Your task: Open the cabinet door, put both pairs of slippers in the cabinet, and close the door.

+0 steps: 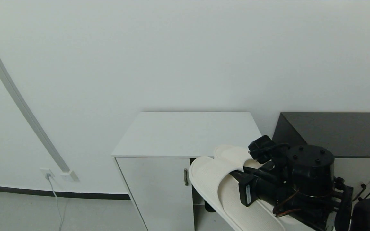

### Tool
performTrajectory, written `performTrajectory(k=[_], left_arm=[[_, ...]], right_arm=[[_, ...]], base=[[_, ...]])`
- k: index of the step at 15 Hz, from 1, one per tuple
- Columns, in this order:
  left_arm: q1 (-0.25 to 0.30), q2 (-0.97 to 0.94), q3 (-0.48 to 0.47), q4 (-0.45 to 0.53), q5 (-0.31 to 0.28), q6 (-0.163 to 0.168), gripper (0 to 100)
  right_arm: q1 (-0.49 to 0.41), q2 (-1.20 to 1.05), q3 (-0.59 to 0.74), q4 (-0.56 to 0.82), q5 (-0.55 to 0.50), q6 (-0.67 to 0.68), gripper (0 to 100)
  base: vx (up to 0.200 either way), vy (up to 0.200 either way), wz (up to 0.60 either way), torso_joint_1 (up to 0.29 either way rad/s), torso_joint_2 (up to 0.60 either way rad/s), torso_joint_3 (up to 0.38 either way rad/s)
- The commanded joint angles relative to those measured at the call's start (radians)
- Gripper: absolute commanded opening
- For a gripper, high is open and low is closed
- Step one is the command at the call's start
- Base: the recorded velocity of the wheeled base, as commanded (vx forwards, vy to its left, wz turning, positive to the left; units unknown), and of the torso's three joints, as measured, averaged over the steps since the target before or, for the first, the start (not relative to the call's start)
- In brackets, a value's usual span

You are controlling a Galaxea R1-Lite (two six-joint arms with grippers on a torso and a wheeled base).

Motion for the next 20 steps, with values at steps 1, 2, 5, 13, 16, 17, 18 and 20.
performTrajectory(k=[1,2,5,13,16,17,18,20], left_arm=[[-0.001,0.0,0.0,0.001,0.0,0.0,0],[-0.001,0.0,0.0,0.001,0.0,0.0,0],[-0.001,0.0,0.0,0.001,0.0,0.0,0],[-0.001,0.0,0.0,0.001,0.003,0.0,0],[-0.001,0.0,0.0,0.001,0.003,0.0,0],[-0.001,0.0,0.0,0.001,0.003,0.0,0],[-0.001,0.0,0.0,0.001,0.003,0.0,0],[-0.001,0.0,0.0,0.001,0.003,0.0,0]], right_arm=[[0.002,0.001,0.008,-0.005,0.001,-0.008,0],[0.002,0.003,0.011,-0.01,0.001,-0.014,0],[0.002,0.003,0.031,-0.012,-0.005,-0.049,0],[0.002,0.006,0.034,-0.024,0.002,-0.052,0],[0.002,0.012,0.034,-0.027,0.001,-0.054,0],[0.002,0.01,0.034,-0.027,0.001,-0.054,0],[0.002,0.012,0.034,-0.027,0.001,-0.054,0],[0.002,0.012,0.036,-0.027,0.002,-0.054,0]], base=[[0.0,0.0,0.0,0.0,0.0,0.0],[0.0,0.0,0.0,0.0,0.0,0.0],[0.0,0.0,0.0,0.0,0.0,0.0],[-0.1,0.0,0.0,0.003,0.0,0.0],[-0.133,0.0,0.0,-0.005,0.0,0.003],[0.0,0.0,0.0,0.0,0.0,0.0],[0.0,0.0,0.0,0.0,0.0,0.0],[0.0,0.0,0.0,0.0,0.0,0.0]])
